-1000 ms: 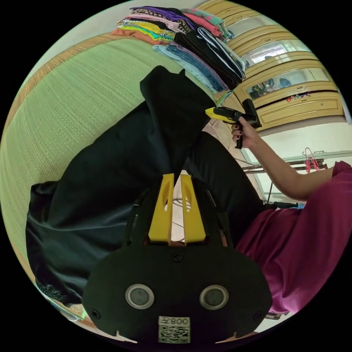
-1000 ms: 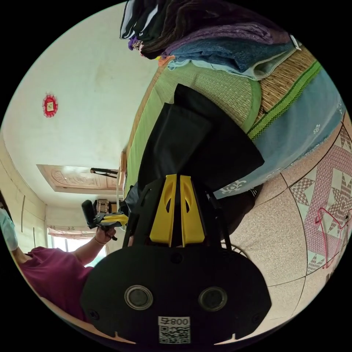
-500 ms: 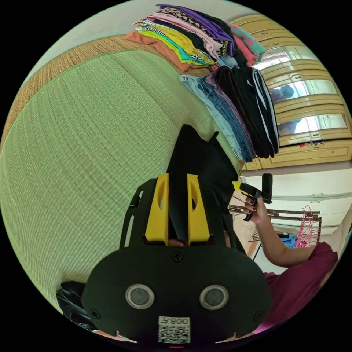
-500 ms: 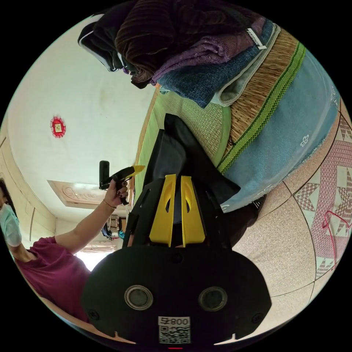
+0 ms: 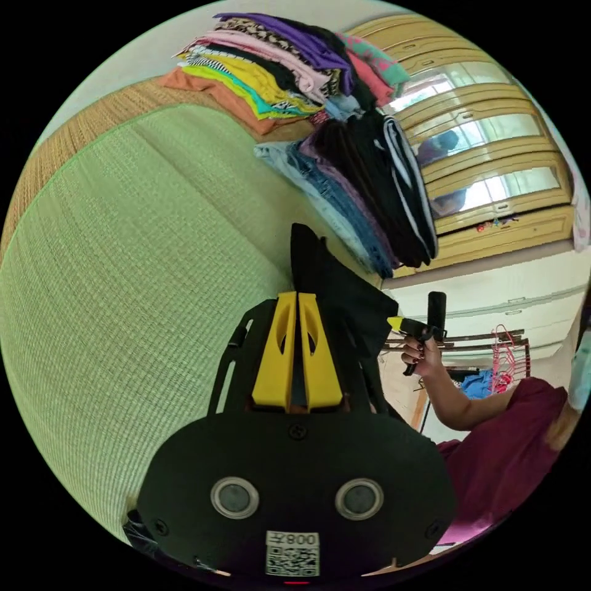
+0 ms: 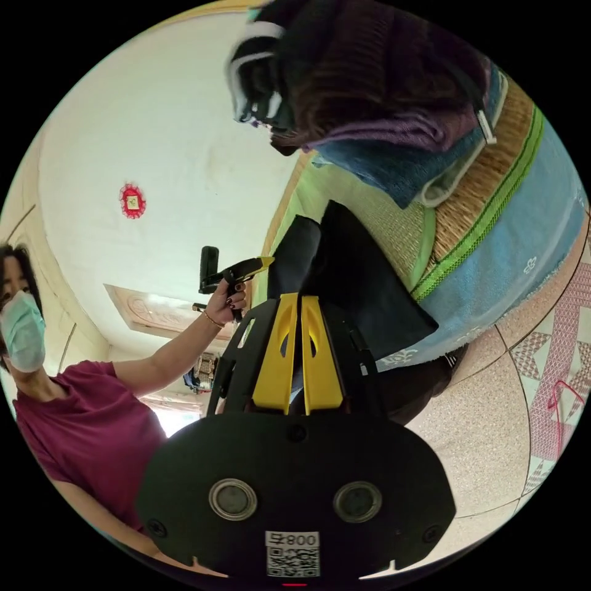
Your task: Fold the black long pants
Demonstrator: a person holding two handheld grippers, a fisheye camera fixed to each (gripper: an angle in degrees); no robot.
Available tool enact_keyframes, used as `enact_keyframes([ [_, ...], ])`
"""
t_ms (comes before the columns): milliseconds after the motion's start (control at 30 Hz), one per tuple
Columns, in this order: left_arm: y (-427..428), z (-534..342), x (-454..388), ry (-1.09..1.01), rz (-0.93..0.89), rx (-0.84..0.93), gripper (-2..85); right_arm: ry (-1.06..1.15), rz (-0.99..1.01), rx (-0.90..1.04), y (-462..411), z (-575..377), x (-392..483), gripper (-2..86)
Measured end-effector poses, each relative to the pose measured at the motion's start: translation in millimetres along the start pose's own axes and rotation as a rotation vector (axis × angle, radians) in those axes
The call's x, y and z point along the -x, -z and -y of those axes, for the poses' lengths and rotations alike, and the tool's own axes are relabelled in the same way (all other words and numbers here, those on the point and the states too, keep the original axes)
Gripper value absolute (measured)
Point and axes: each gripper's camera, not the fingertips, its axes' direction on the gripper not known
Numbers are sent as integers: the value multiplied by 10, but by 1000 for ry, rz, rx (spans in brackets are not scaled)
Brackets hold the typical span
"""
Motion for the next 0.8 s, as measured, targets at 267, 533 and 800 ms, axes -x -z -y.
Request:
enact_keyframes([
  [267,-102,367,-712,-144,85,13,2,-12,-59,-44,365,-580,-145,4],
  [533,-765,757,-808,-114,211,164,2,-147,-86,-53,314,-905,-633,3],
  [800,-904,923,-911,-131,243,178,6,-142,-81,-49,367,-929,-635,4],
])
